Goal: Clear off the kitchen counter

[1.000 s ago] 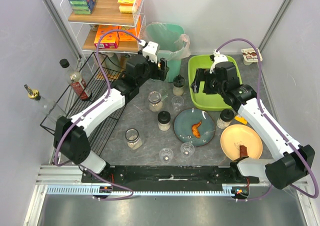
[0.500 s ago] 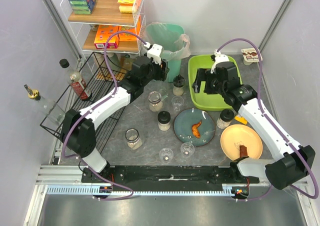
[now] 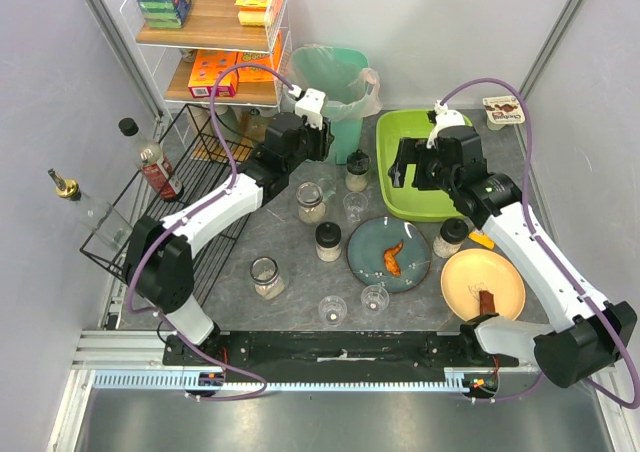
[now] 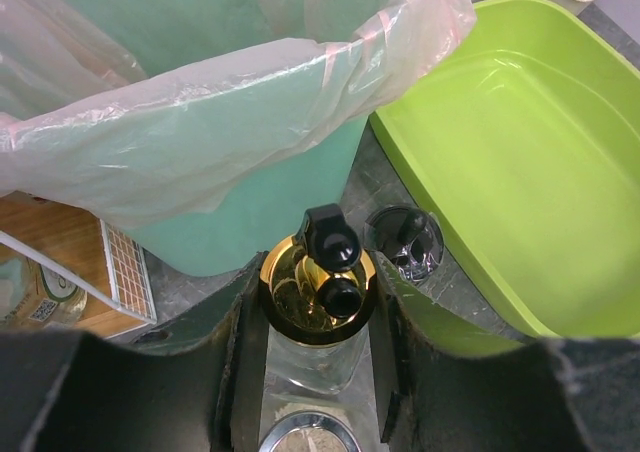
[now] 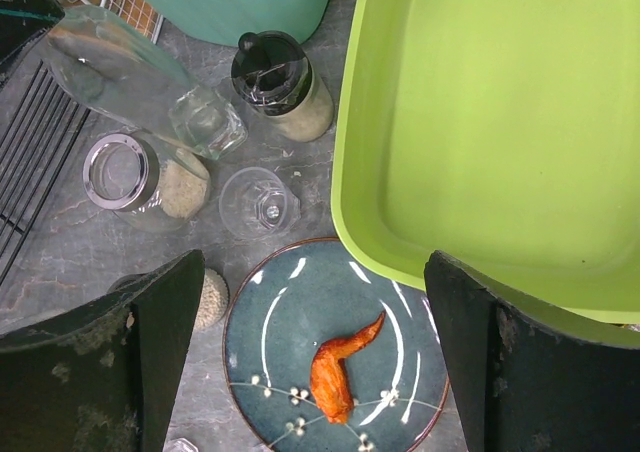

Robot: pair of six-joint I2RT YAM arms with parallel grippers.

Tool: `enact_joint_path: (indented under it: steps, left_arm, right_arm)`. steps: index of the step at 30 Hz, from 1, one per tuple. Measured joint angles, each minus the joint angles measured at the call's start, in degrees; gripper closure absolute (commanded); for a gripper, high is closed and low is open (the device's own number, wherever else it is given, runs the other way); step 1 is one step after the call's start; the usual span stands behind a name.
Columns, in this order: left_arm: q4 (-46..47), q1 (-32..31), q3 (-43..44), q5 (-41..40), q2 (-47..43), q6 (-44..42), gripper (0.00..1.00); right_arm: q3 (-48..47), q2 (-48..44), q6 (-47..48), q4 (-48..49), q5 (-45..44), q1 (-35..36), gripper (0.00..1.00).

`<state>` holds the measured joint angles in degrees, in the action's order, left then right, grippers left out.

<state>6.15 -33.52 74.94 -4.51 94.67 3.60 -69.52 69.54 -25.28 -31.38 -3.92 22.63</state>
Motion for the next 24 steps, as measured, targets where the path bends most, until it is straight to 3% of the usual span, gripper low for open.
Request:
enact_joint_path:
  steps: [13,20,24]
  left_arm:
    - [-12.2,0.0,7.8,-6.0,-3.4,0.0,0.98]
    - [-19.4,0.4,17.6,-10.7,-8.7,0.0,0.98]
    - [-27.3,4.2,28.1,-8.1,-8.8,1.4,0.98]
  right_arm:
    - [1.2,-0.8,0.0,-0.5,0.0,0.0,0.02]
    - [1.6,-1.1,0.0,-0.6,0.0,0.0,0.02]
    - [1.6,-1.1,-0.1,-0.6,0.0,0.0,0.02]
